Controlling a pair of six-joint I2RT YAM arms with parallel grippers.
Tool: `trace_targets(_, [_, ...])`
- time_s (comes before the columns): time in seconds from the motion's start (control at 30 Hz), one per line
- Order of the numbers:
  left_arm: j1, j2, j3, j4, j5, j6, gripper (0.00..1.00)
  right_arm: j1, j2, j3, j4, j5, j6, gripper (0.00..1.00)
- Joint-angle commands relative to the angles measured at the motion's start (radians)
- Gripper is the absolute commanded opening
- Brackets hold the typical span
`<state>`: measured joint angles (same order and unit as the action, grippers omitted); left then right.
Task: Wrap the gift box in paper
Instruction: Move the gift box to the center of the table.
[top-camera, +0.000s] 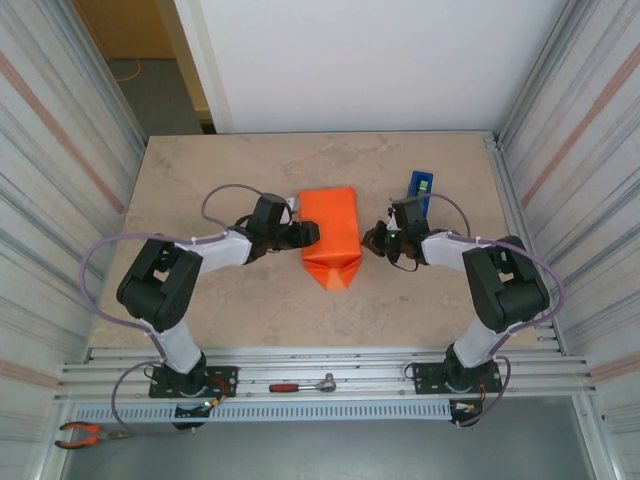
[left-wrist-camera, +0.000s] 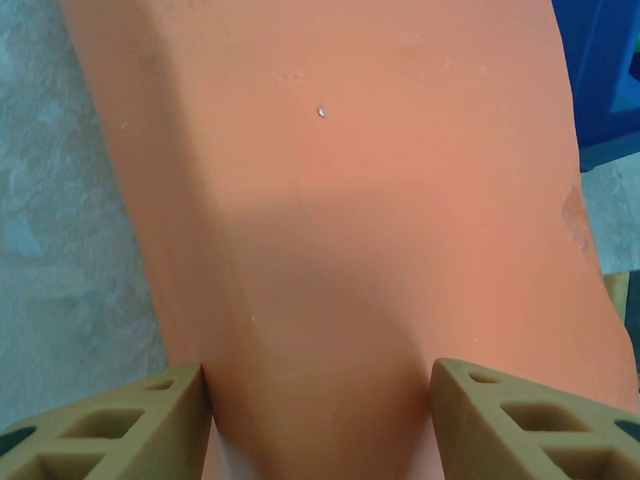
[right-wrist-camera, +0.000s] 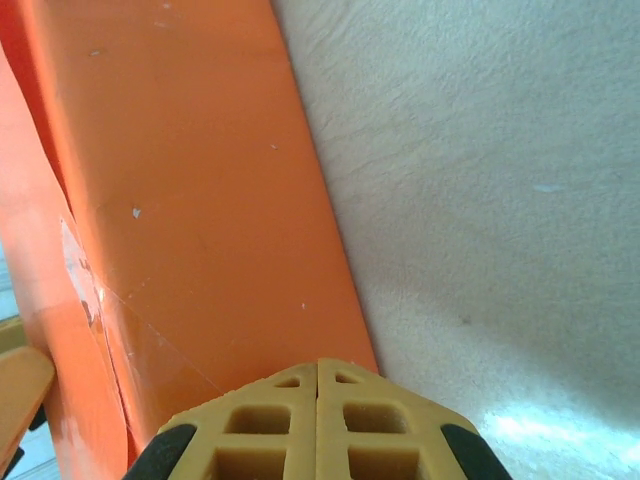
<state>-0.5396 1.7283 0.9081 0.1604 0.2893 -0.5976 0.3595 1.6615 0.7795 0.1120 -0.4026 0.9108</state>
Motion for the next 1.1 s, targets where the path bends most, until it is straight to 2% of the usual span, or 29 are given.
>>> trace_targets(0.0, [-0.067,-0.059,-0.030,0.026,0.083,-0.030,0.58,-0.004,-0.033,-0.002,-0.012,-0.036,-0.016,0.00])
trace_targets(0.13, [-0.057,-0.121,-0.022,-0.030,0.013,-0.013,0.60,-0.087,-0.090,-0.018,-0.043,-0.055,-0.034,0.00])
trace_targets(0.27, [-0.028,-0.173,-0.016,-0.058,-0.017,0.002,0.62,-0.116,-0.168,-0.056,-0.100,-0.050,-0.068,0.00])
trace_targets(0.43, [0.002,-0.193,0.023,-0.136,-0.018,0.045,0.64,-0.102,-0.280,-0.184,-0.097,-0.054,-0.052,0.00])
trace_targets(0.7, [0.003,-0.135,0.104,-0.218,-0.013,0.109,0.66,-0.033,-0.453,-0.336,-0.127,0.017,-0.032,0.00])
trace_targets(0.83, [0.001,-0.081,0.134,-0.211,-0.004,0.116,0.66,0.016,-0.447,-0.333,-0.101,0.049,-0.024,0.00])
trace_targets(1.07, [-0.013,-0.016,0.164,-0.210,-0.003,0.132,0.67,0.084,-0.335,-0.307,0.016,0.068,0.014,0.00])
